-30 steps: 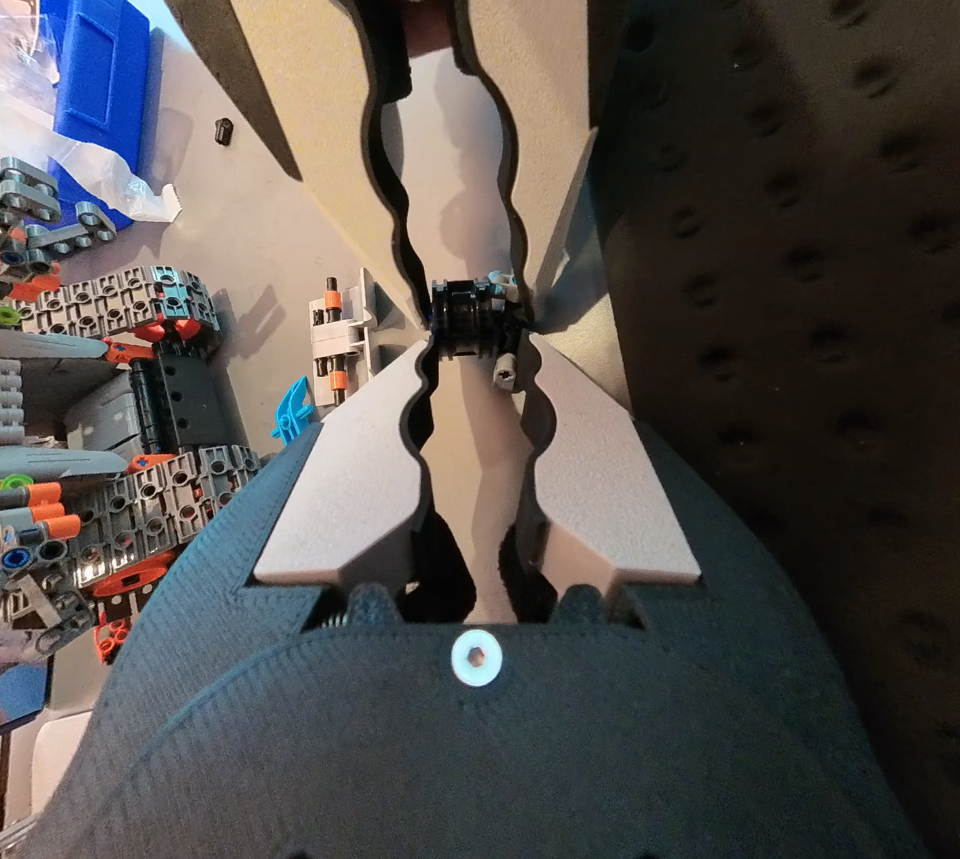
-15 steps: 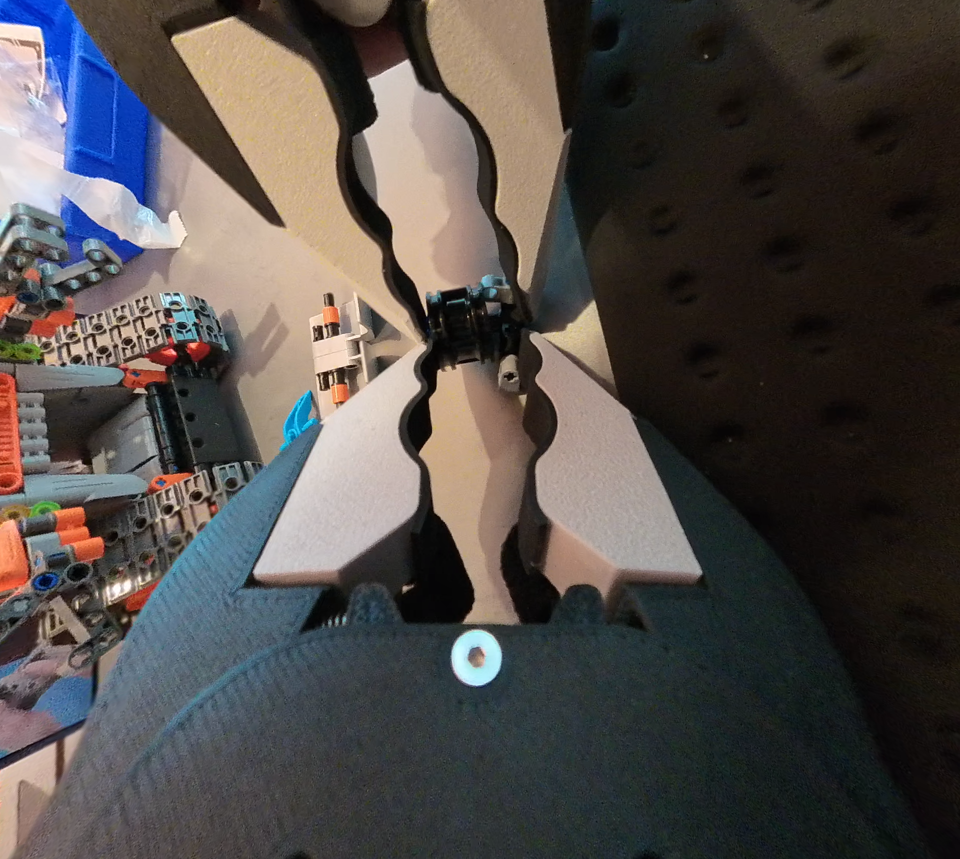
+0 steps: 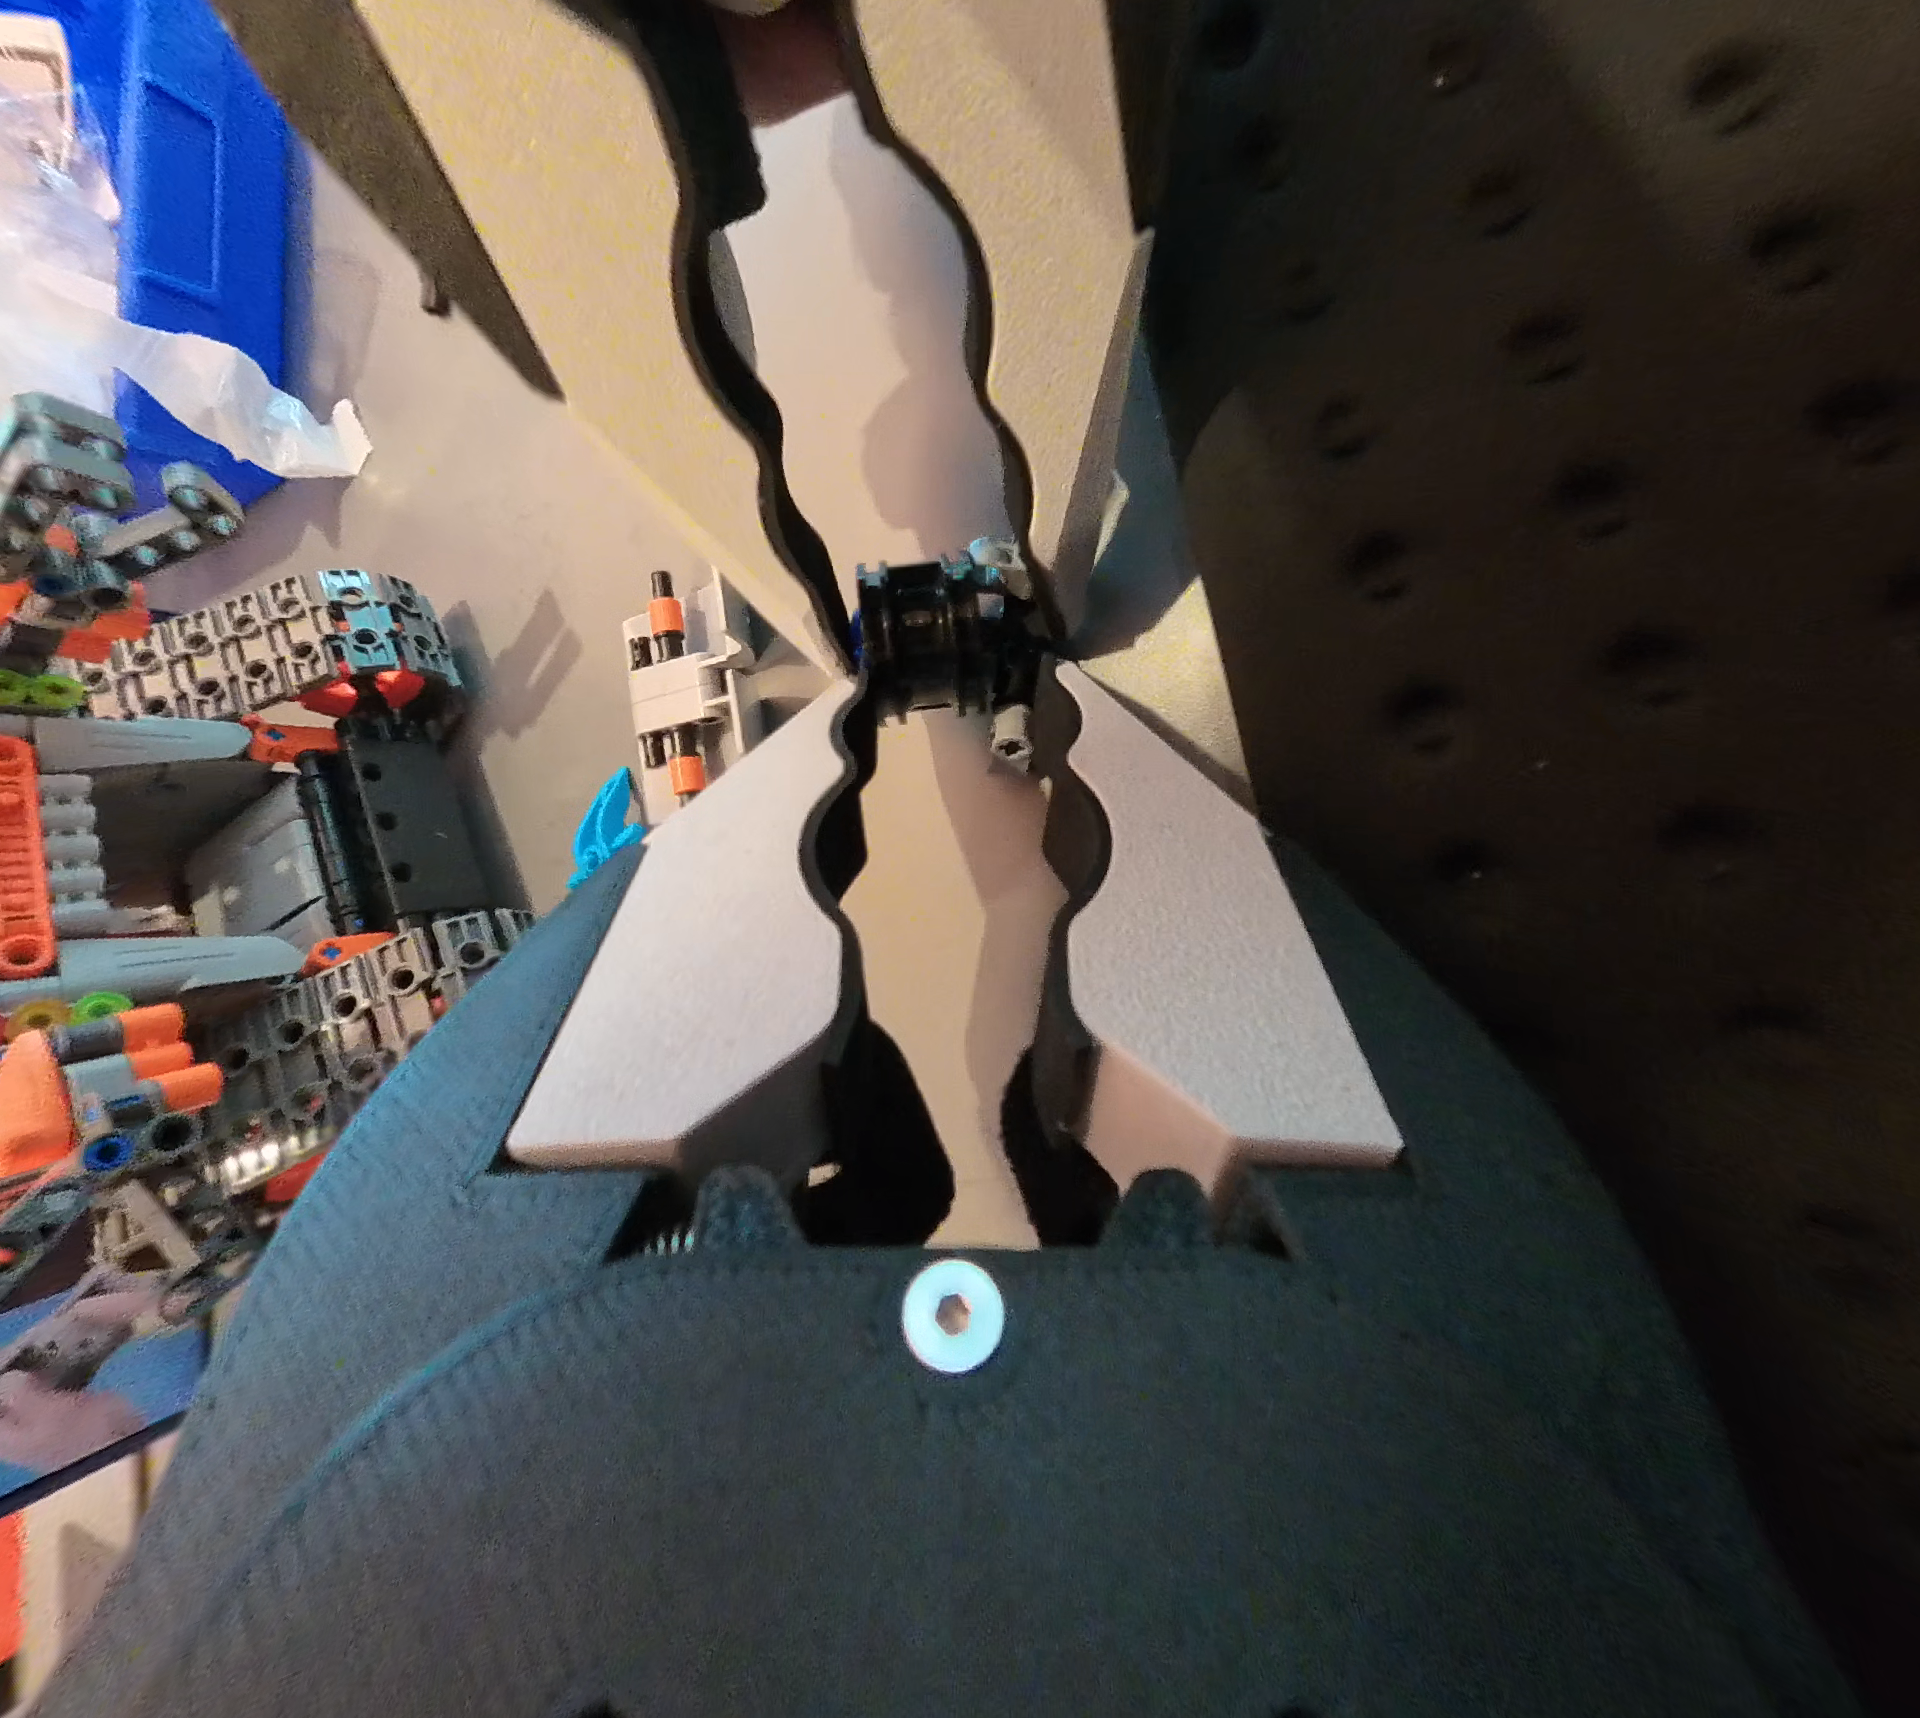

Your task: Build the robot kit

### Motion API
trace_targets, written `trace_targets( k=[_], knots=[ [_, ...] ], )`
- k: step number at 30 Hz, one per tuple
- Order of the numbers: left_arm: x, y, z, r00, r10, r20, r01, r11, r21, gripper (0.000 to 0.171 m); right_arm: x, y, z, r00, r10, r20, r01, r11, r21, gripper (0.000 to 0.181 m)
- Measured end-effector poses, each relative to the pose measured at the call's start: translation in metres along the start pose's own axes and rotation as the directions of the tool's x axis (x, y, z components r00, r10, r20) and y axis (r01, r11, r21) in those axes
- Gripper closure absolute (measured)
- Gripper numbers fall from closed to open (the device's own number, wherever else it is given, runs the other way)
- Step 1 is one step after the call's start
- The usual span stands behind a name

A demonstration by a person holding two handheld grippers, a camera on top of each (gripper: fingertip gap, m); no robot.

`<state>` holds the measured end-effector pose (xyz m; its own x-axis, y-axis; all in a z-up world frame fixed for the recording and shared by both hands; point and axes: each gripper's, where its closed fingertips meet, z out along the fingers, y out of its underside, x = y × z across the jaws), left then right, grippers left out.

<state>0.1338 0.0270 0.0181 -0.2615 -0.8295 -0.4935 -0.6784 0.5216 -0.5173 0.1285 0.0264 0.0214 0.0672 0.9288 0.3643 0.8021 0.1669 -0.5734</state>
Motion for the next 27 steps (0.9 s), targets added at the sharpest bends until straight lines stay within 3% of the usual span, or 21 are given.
trace_targets(
  k=[5,19,27],
  knots=[
    [0.001,-0.0021,0.0005,1.0,-0.004,-0.011,0.004,1.0,0.018,0.143,0.0022,-0.0002,-0.0066,0.999,0.008,-0.05,-0.006,0.999,0.04,0.156],
    [0.0037,-0.0025,0.0001,0.999,-0.017,-0.03,0.017,1.0,0.016,0.145,-0.001,-0.0017,-0.0062,1.0,-0.023,-0.015,0.024,0.999,0.029,0.16],
    [0.0047,-0.0028,-0.0001,0.998,-0.029,-0.047,0.031,0.999,0.028,0.144,-0.0034,-0.0001,-0.0039,0.99,0.109,0.088,-0.114,0.992,0.056,0.151]
  ],
)
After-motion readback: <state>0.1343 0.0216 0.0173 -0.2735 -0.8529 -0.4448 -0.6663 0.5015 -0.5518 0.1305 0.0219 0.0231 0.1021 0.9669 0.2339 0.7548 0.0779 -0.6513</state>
